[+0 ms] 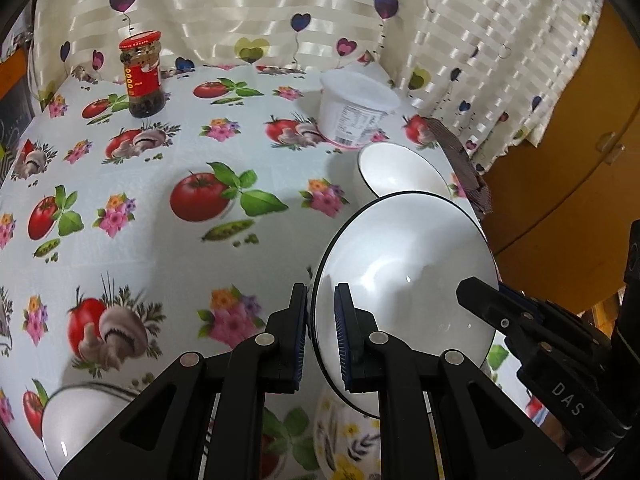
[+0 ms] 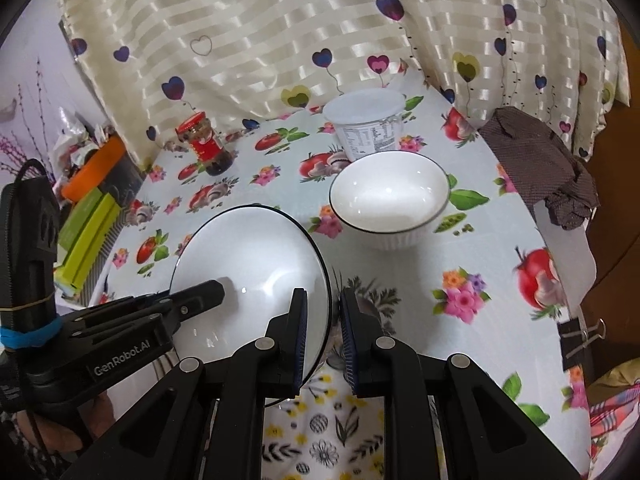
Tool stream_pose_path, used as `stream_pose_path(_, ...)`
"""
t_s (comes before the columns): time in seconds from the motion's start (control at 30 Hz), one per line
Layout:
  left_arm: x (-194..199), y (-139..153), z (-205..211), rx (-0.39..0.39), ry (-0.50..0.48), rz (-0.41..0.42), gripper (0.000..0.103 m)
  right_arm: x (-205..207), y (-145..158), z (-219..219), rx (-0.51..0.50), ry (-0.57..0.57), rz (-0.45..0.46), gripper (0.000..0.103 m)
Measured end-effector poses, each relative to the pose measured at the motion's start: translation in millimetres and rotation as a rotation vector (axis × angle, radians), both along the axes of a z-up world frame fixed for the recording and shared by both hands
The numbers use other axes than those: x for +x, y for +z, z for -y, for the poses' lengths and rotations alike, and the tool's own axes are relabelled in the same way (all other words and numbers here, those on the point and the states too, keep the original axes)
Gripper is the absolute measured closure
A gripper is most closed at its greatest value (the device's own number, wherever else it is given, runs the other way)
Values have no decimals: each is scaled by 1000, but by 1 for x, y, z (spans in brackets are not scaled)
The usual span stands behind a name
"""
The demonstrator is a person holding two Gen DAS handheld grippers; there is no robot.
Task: Organize plates and bowls
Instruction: 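Lift the bowl with both grippers and carry it over the floral plate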
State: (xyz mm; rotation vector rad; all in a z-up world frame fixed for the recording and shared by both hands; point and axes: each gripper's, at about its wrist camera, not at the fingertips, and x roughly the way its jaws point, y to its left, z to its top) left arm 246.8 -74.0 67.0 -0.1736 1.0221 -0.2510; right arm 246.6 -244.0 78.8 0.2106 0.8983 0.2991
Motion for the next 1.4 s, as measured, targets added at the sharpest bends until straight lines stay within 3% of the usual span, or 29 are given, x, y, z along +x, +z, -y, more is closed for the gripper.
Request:
stream_pose_path(0.67,-49,-30,39,31,-88,-87,89,-65,-27,31,-13,-58,-59,86)
stream_pose_path(1.4,-64,-43,50,61,-96,-121,89,-75,-45,38,-2,-53,-107,86)
